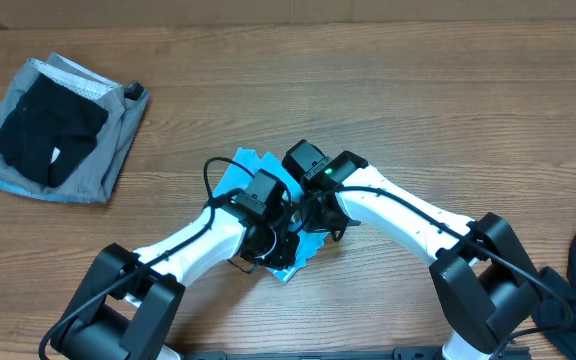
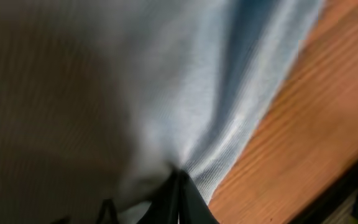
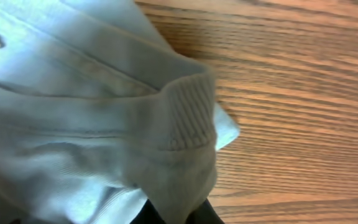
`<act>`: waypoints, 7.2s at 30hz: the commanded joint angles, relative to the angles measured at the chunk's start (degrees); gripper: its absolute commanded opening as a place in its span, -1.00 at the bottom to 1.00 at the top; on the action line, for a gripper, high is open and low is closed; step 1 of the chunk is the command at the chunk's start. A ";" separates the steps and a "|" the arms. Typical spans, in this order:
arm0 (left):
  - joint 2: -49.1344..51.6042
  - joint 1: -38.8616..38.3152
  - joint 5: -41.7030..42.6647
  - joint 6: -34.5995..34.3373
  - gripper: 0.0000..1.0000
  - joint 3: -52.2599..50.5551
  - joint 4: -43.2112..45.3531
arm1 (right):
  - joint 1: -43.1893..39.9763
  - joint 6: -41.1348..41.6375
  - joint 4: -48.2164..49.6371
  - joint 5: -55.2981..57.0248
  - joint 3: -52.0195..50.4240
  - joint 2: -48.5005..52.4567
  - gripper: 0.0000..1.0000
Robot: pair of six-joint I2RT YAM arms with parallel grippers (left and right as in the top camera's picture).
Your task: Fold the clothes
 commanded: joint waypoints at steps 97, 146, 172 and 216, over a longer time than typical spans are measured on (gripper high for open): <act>-9.14 24.81 -21.90 0.63 0.16 14.47 -22.32 | -9.40 -9.86 34.23 -40.79 -7.72 2.19 -0.27; 4.24 31.08 17.31 26.53 -0.01 11.17 -17.70 | -20.76 -10.32 -6.08 -36.65 0.83 1.49 -0.53; 4.24 38.05 4.04 22.36 -0.19 17.94 -15.58 | -17.73 8.07 14.99 -34.67 -18.69 1.53 -0.70; 4.26 27.61 6.78 17.75 0.46 13.25 -11.98 | -19.23 6.21 11.93 -25.22 -11.21 1.22 -0.68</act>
